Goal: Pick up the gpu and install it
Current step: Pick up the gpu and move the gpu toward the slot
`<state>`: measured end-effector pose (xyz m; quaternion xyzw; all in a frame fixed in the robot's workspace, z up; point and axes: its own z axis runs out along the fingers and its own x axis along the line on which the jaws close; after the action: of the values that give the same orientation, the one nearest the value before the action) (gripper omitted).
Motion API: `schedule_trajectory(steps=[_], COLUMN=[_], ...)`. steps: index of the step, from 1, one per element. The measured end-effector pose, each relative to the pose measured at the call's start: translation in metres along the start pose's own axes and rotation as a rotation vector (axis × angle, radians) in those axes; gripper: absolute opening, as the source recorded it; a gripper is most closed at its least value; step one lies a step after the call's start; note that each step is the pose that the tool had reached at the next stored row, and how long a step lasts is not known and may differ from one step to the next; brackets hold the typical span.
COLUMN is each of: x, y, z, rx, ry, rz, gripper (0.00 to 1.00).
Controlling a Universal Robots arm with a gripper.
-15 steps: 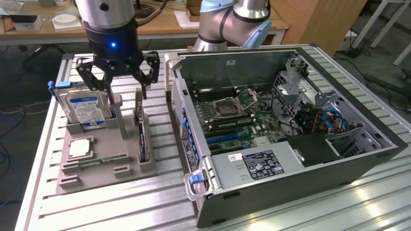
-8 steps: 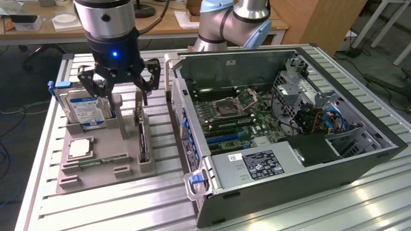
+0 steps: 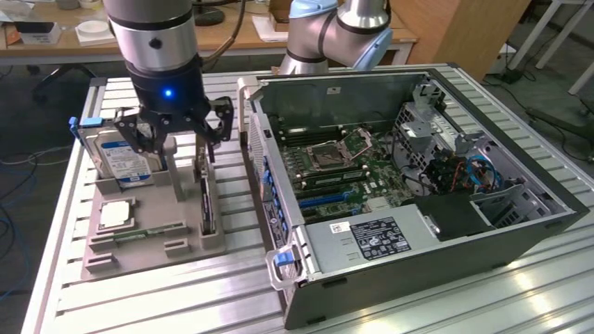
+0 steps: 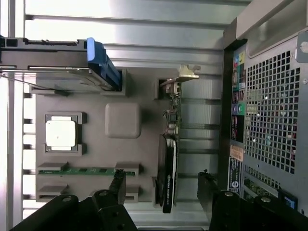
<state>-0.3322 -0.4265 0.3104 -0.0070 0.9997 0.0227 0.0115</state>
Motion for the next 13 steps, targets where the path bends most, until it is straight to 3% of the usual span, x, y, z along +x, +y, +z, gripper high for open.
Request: schedule_trajectory(steps=[13], x=[0.001], y=[-0.0026], z=[0.0236], rx=[0.0], ry=[0.0], rz=[0.0], gripper=[0.71])
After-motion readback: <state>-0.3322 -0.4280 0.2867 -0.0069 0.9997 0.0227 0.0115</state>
